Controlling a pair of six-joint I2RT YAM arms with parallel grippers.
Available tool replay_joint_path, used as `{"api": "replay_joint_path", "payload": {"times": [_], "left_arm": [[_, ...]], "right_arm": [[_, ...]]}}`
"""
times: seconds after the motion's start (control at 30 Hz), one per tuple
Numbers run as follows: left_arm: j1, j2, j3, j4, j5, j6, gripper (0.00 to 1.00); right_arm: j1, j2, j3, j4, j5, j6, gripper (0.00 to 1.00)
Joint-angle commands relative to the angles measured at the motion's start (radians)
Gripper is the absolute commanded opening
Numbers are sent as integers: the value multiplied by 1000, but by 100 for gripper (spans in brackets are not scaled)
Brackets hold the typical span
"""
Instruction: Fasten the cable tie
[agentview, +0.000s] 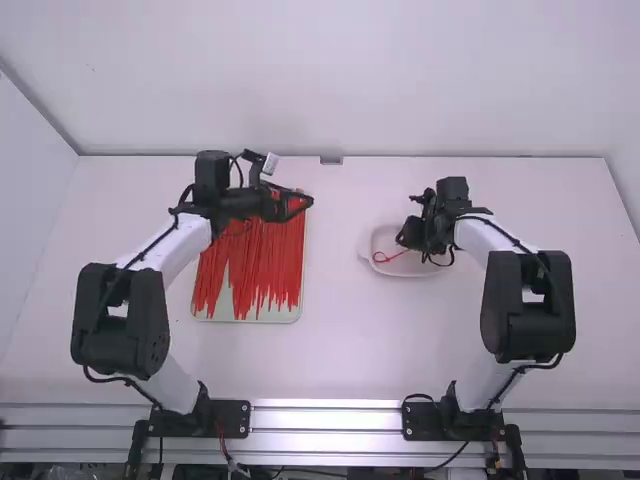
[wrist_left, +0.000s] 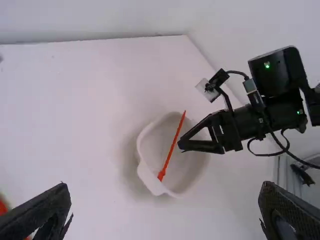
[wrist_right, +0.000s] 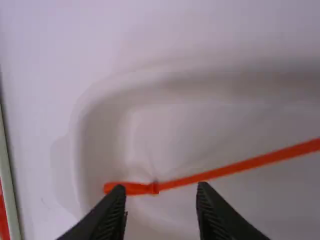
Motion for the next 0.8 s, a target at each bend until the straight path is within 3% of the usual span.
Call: {"api": "replay_joint_path", "payload": {"times": [0.0,0.03,0.47,0.77], "left_arm": [[37,-48,34,-36,45,3,99],[39,-49,35,-40,45,3,99],[45,-168,61,-245,-17,8,99],[53,-201,51,-266,-21,15,98]], "right_arm": [[0,-63,-6,-28,-10,7,92],[0,-66,-6,-31,-10,7,99],[1,-356,-6,-241,2,26,99],[-9,-455,-17,-291,12,12,98]]}}
